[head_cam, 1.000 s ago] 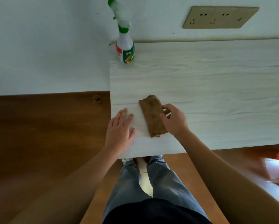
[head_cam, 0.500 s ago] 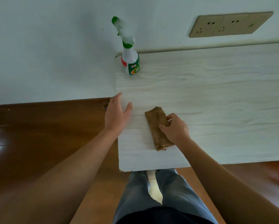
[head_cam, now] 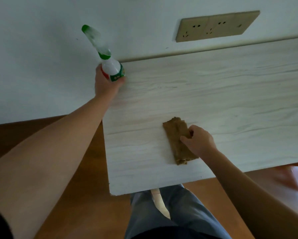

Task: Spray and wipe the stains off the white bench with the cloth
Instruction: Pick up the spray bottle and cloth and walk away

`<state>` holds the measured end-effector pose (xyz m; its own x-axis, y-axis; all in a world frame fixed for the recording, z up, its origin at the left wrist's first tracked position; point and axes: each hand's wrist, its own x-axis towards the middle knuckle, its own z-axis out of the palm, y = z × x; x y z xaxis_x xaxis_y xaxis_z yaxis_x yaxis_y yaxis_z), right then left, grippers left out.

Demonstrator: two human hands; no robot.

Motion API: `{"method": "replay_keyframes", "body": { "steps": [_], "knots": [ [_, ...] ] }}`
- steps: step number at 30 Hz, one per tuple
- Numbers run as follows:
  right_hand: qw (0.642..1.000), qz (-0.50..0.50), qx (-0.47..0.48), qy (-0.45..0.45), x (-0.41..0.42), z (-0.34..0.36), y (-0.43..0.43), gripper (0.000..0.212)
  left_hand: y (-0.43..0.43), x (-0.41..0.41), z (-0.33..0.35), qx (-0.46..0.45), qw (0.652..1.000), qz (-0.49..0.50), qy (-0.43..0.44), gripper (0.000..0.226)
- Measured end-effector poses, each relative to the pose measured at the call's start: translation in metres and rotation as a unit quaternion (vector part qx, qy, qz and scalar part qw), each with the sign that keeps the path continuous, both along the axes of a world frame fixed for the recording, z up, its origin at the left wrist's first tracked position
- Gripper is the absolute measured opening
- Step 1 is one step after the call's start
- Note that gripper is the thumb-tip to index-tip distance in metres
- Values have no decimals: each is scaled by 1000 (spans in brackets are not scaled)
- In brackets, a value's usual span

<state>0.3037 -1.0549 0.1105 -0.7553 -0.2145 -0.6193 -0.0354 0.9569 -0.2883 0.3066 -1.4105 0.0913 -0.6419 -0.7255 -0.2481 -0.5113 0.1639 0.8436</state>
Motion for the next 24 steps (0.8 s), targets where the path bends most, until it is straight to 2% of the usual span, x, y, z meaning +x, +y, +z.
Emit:
{"method": "replay_keyframes", "body": {
  "steps": [5, 10, 12, 18, 24],
  "knots": [
    [994, -68, -56, -62, 1, -6, 19, 19, 1, -15, 4, -30, 999, 29, -9, 79],
    [974, -131, -158, -100, 8, 0, 34, 18, 37, 16, 29, 37, 996, 85, 17, 76],
    [974, -124, -175, -71, 11, 8, 40, 16, 63, 44, 46, 46, 996, 78, 2, 73],
    [972, -56, -226, -18, 21, 32, 58, 11, 121, 145, 111, -11, 998, -6, -63, 66],
    [963, -18, -270, 17, 34, 64, 62, 8, 155, 217, 148, 17, 999, -1, -52, 69]
  ]
}}
